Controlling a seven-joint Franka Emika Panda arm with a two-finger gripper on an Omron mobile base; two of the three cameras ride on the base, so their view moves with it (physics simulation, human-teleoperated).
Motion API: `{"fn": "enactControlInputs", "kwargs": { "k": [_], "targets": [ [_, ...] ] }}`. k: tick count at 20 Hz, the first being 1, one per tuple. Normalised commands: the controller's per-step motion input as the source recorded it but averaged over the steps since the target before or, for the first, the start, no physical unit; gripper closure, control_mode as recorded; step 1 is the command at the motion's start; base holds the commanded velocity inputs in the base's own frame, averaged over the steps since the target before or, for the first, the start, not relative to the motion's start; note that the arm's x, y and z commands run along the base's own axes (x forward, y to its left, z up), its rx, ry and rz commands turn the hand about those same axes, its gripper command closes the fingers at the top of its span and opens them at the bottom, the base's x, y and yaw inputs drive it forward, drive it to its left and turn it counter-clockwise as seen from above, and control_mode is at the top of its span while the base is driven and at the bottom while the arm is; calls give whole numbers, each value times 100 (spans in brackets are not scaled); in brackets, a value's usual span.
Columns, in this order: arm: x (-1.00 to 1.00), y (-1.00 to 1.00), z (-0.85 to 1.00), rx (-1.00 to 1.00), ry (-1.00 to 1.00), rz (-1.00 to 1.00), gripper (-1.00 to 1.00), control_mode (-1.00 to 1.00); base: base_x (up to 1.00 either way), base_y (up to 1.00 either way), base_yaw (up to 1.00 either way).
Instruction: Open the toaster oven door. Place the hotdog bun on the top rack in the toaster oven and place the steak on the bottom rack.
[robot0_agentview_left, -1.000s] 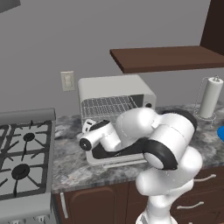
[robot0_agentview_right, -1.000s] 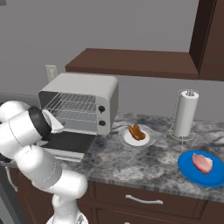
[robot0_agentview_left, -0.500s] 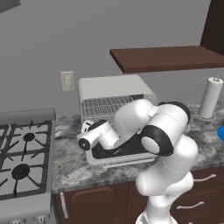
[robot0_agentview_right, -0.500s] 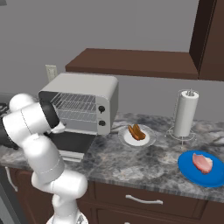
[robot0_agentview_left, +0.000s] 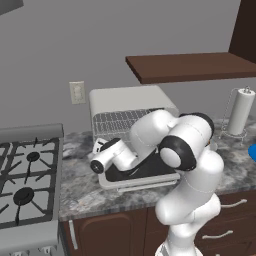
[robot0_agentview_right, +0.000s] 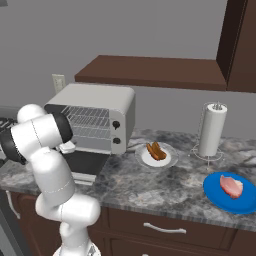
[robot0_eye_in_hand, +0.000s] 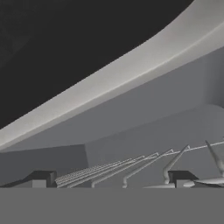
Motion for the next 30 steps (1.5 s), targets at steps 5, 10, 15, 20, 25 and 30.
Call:
{"fn": "enactControlInputs", "kwargs": {
  "k": [5, 10, 15, 20, 25, 30],
  "targets": [
    [25, 0, -1, 0, 0, 0, -100, -100, 0, 0, 0],
    [25, 0, 0, 0, 0, 0, -100, -100, 0, 0, 0],
    [28, 2, 0, 0, 0, 0, -100, -100, 0, 0, 0],
    [31, 6, 0, 0, 0, 0, -100, -100, 0, 0, 0],
    [21, 12, 0, 0, 0, 0, -100, -100, 0, 0, 0],
    [13, 15, 3, 0, -6, 0, -100, -100, 0, 0, 0]
  ]
}}
